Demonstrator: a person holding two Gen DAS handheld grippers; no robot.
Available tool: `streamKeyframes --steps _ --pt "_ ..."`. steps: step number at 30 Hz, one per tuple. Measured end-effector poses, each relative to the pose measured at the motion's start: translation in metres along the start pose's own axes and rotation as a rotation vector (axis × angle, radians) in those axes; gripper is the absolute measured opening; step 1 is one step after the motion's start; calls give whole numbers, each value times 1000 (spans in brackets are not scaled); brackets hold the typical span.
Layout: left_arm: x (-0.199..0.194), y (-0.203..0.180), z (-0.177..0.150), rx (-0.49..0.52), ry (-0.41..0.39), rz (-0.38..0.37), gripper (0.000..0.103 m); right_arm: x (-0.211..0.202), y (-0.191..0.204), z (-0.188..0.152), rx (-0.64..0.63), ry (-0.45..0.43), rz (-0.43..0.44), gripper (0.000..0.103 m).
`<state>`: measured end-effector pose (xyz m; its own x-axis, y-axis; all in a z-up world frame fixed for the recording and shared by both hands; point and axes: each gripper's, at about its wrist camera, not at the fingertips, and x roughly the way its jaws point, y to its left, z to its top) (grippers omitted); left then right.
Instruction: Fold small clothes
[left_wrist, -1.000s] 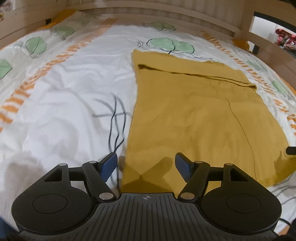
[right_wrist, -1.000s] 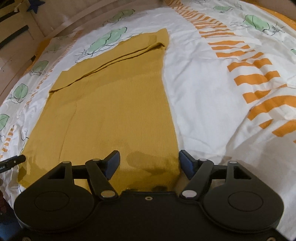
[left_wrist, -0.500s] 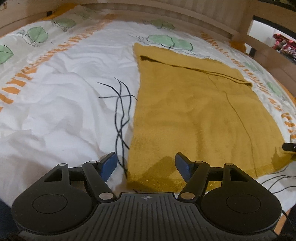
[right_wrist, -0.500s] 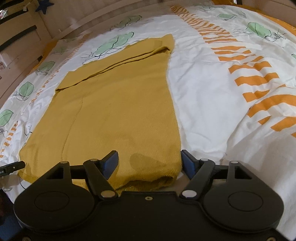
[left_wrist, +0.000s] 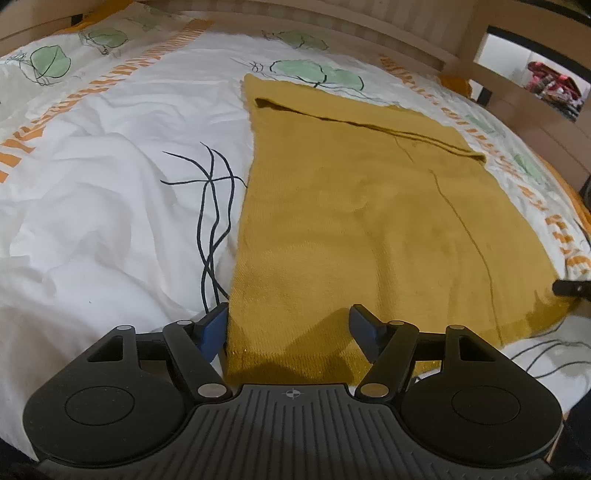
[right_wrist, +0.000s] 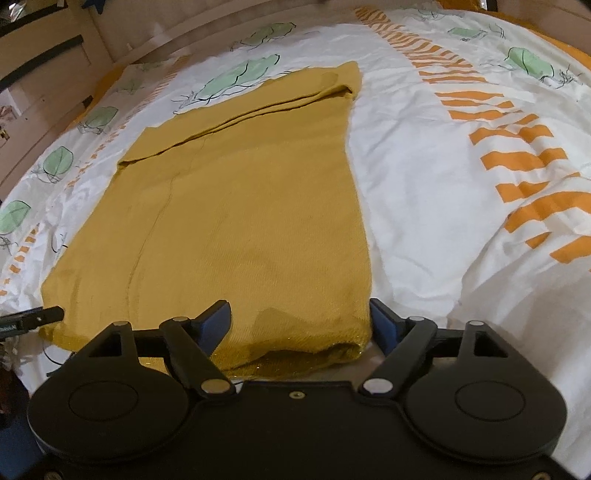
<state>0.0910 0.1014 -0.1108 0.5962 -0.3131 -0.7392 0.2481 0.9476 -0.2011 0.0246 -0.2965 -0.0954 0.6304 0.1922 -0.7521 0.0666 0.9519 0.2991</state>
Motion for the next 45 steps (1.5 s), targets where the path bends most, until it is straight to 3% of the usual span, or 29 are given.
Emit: streamKeyframes --steps 3,6,10,19,23,24,26,28,32,34,37,39,42,45 --pt "0 -2 0 10 5 7 64 -2 -4 1 26 7 29 82" --pt "-2 1 0 -10 2 14 45 -5 -9 3 60 13 62 82" --pt "-6 6 0 -48 6 8 33 -7 -13 7 100 18 90 80" --pt "-11 8 4 -69 -8 80 33 -9 -20 11 152 35 109 69" --pt "-10 18 5 -130 3 51 32 -10 -25 14 183 42 124 66" --pt "-8 20 5 -135 18 42 31 -9 -26 14 188 45 122 63" --pt "-6 20 5 -145 34 26 19 -8 -27 15 187 56 108 57" --pt "-5 20 4 -150 37 17 17 -6 -29 14 188 66 94 52" --pt "-5 20 4 -151 38 16 17 -8 -34 14 219 60 114 53" --pt "-4 20 5 -155 41 15 17 -9 -41 15 292 45 154 60" --pt "-5 20 4 -154 41 17 17 -9 -50 19 378 35 190 60" --pt "-4 20 3 -149 41 18 18 -8 -48 23 356 49 156 56" --pt "-3 18 4 -141 42 22 20 0 -34 26 219 115 47 42" --pt "-2 16 4 -130 43 22 22 4 -24 23 97 152 -9 40"
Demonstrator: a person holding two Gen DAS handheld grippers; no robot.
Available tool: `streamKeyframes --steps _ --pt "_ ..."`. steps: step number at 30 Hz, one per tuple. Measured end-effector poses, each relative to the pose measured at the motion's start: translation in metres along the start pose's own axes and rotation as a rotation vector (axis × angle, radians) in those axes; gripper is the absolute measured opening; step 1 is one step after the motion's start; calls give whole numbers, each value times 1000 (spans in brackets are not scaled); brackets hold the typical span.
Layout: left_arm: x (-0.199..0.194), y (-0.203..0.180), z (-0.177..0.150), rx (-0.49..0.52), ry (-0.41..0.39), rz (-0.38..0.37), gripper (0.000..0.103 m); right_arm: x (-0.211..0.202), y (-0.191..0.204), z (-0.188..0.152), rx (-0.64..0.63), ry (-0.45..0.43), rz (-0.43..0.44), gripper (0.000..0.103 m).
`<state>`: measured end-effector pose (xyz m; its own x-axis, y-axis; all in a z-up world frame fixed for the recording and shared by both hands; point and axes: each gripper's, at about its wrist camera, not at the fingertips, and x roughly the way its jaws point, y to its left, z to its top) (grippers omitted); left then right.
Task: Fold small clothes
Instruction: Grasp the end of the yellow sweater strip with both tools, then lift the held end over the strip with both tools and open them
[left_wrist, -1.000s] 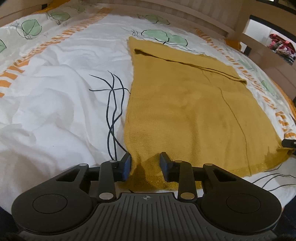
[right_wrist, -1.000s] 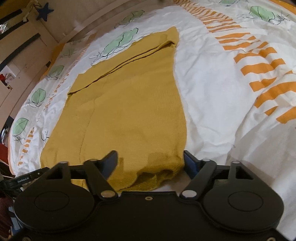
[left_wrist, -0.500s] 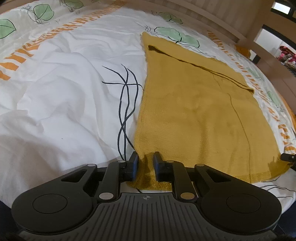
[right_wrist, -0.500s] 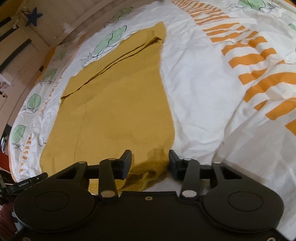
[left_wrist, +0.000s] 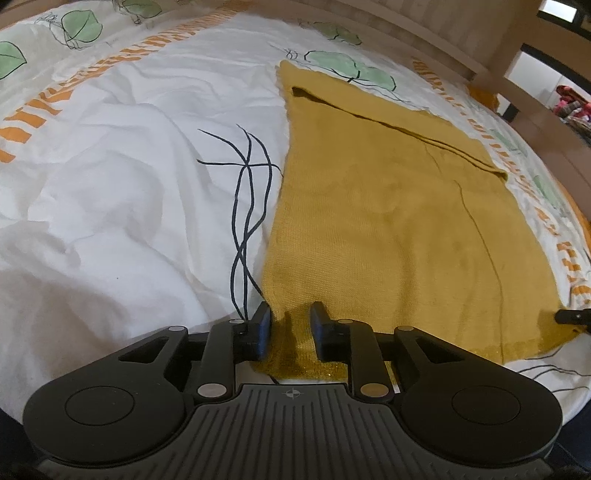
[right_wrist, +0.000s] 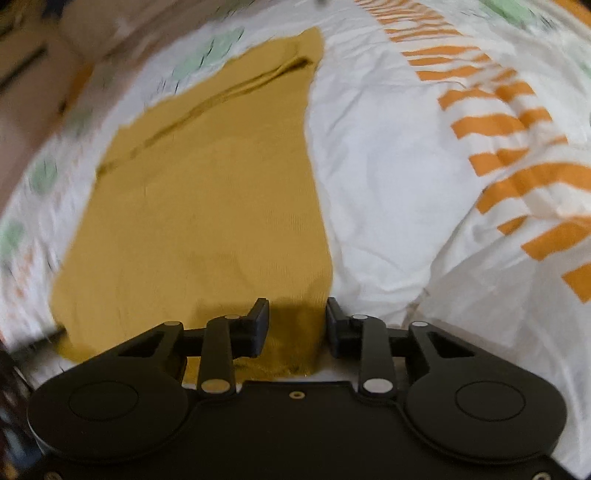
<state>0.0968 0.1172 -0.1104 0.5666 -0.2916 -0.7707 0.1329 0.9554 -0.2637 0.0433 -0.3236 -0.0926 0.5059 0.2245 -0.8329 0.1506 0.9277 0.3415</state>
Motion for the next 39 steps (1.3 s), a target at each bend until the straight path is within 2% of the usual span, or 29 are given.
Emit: streamKeyframes --steps 3,8,9,10,11,18,24,28,34,39 --pt "-1 -1 0 13 4 -2 21 -2 1 -2 -21 -1 7 40" --pt "-2 -3 -1 9 7 -14 11 -3 -1 -5 -27 -12 43 39" --pt "-3 -3 0 5 6 -16 6 -2 0 -4 -30 -16 48 35" --pt "-4 -2 0 1 1 -18 5 -3 1 -5 -30 -19 54 22" --pt "-5 -1 1 -2 -6 -27 5 -3 0 -5 -27 -20 68 18" --pt "-28 -5 15 -9 -89 -79 4 -18 -1 -4 17 -108 175 15" --pt "-47 -2 47 -82 -175 -148 4 -31 0 14 66 -194 252 15" --pt "-46 -1 73 -119 -216 -186 4 -36 0 32 94 -244 284 15" --pt "-35 -1 119 -136 -277 -210 4 -33 -6 76 151 -317 322 15" --pt "-18 0 162 -151 -329 -211 4 -22 -7 119 146 -368 306 15"
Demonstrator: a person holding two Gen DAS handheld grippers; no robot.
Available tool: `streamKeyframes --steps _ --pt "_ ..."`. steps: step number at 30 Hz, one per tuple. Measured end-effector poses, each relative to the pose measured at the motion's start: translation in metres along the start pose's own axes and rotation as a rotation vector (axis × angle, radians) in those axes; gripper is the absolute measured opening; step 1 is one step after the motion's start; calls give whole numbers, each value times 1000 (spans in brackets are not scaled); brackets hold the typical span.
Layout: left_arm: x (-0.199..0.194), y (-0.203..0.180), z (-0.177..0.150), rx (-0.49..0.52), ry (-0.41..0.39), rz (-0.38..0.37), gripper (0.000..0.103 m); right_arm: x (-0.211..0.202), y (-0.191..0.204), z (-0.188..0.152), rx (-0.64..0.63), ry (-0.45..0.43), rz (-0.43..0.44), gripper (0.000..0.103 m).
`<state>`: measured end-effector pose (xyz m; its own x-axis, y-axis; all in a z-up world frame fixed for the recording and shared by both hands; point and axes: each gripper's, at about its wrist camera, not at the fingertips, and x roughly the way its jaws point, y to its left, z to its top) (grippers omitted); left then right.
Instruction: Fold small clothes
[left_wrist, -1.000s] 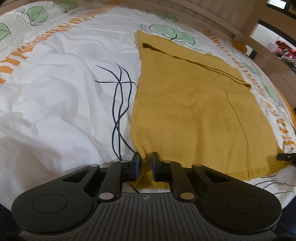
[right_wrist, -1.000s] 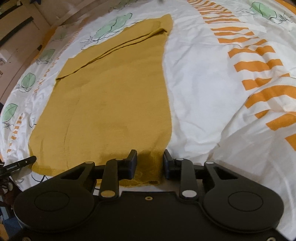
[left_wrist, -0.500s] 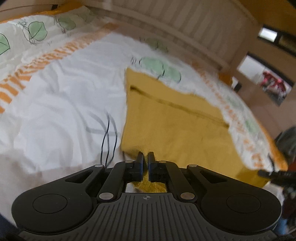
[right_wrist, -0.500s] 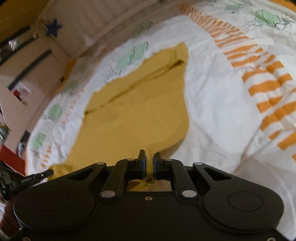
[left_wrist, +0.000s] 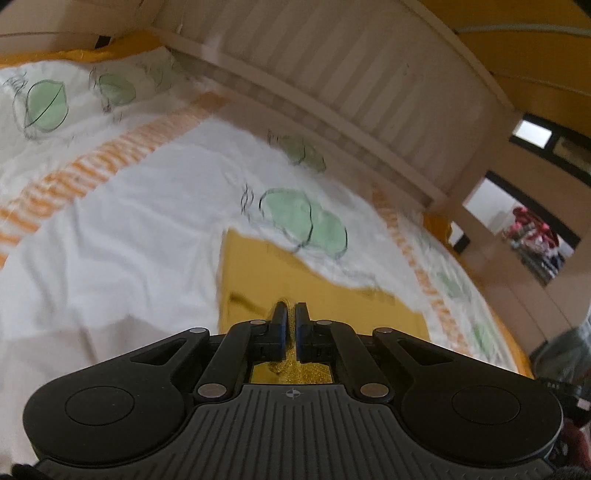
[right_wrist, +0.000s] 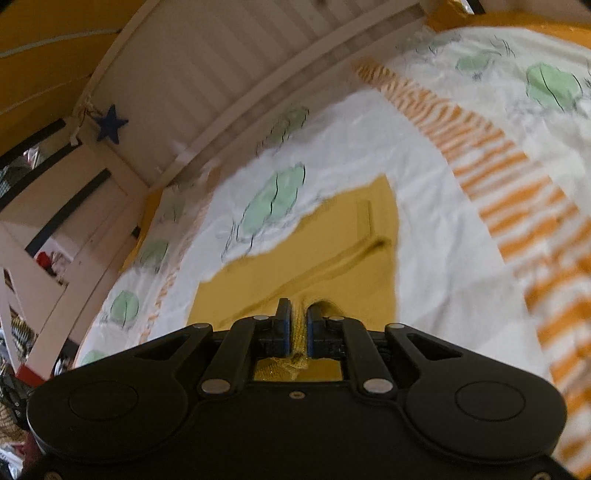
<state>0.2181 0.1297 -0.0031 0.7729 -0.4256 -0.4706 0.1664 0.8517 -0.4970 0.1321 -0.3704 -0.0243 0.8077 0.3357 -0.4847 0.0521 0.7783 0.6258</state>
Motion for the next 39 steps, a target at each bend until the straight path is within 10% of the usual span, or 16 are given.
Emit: streamKeyframes --steps 25,30,34,39 --pt "190 43 51 -77 56 166 5 185 -50 88 30 21 -171 16" --pt "191 46 57 -37 18 231 41 195 -52 87 0 20 -199 29" --pt "170 27 54 101 -28 252 47 181 -42 87 -76 -52 -259 65" --pt "149 -14 25 303 -3 239 49 162 -12 77 -239 -105 -294 65"
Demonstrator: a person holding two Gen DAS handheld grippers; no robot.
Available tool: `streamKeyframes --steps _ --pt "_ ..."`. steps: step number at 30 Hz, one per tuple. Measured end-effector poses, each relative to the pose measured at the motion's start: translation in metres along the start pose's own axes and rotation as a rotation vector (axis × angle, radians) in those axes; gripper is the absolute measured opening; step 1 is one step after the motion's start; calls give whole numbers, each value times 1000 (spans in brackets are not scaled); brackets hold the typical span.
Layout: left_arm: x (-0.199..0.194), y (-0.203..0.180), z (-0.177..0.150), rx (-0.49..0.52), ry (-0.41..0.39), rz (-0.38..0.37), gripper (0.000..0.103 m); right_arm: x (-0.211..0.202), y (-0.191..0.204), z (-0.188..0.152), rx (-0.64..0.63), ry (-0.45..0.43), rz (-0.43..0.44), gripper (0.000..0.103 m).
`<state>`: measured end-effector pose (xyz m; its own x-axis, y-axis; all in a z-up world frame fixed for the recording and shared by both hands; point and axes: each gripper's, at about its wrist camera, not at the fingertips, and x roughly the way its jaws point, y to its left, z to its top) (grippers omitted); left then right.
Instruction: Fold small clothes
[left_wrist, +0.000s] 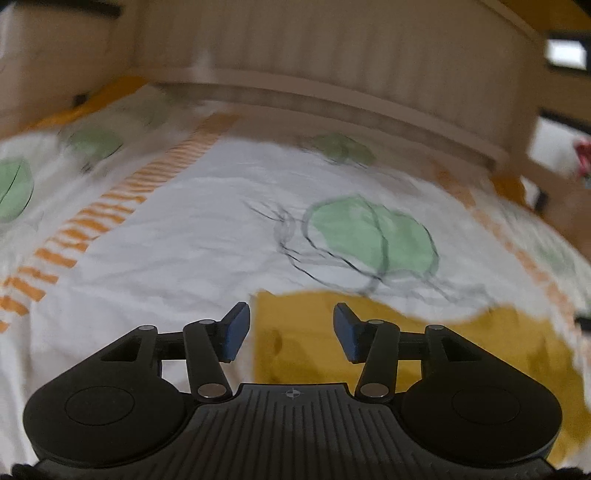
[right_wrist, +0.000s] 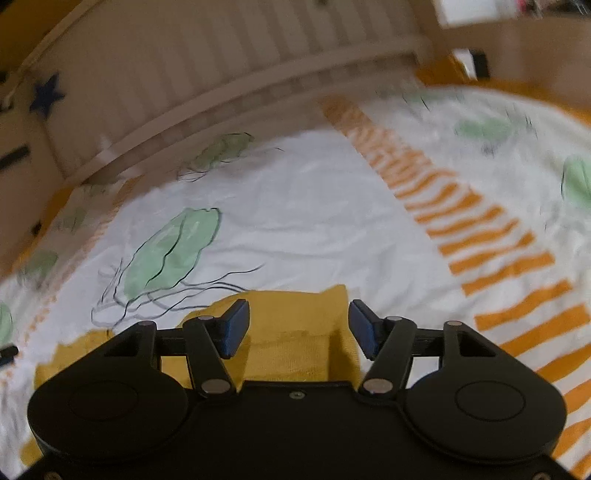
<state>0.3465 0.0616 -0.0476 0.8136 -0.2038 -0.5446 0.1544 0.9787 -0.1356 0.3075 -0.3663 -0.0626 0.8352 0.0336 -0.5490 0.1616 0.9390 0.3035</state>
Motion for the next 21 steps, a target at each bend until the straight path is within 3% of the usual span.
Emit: streamKeyframes --steps 6,11,17,21 --pt "-1 -47 -37 134 108 -92 49 -11 51 -28 -219 64 48 65" --pt "13 -54 -52 147 177 -100 49 -1 84 -54 -361 136 74 65" --pt "36 -55 -50 149 213 -93 50 22 94 -67 -414 195 59 66" --pt "54 -57 -33 154 219 -83 50 38 98 -56 -417 190 43 67"
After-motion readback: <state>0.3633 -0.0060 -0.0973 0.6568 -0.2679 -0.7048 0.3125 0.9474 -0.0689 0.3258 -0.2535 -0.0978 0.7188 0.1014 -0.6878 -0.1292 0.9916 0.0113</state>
